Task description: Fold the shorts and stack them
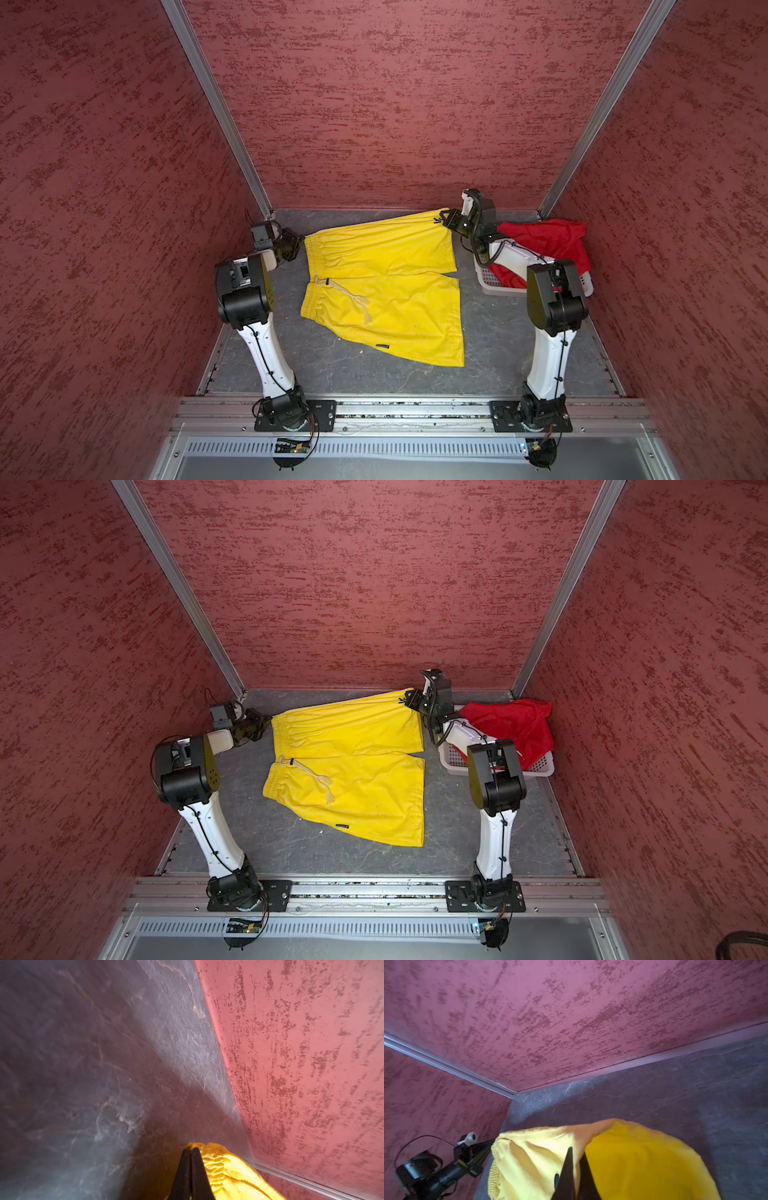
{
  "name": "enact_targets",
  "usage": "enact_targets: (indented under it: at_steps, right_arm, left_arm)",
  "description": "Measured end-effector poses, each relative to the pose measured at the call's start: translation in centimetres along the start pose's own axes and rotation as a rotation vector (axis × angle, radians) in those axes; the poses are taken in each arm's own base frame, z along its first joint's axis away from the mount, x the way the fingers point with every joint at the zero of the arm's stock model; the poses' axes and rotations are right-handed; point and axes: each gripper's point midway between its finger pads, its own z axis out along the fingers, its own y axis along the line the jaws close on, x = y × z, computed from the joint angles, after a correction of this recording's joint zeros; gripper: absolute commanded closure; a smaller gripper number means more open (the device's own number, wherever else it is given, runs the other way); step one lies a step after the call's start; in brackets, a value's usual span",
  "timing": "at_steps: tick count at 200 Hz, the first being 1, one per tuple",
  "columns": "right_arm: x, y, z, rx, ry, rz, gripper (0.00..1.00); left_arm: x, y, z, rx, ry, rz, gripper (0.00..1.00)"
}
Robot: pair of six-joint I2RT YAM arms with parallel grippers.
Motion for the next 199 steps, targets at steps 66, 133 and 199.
enact_targets:
  at_steps: [66,133,199]
  right_arm:
    - [8.7,1.6,-5.4,-0.031,0.049,0.025,0.99]
    - [8.4,2.5,-8.0,-0.03,-0.007,0.009,0.95]
    - [0.5,2.7,-3.3,0.069,-0.12,-0.079,0.66]
  left_arm:
    - [1.2,0.3,-2.9,0.063,-0.012,-0.079,1.0]
    - [0.6,-1.8,-4.3,0.112,-0.034,-0.056,1.0]
    - [0.3,-2.2,-4.3,0.117,-0.038,-0.051,0.95]
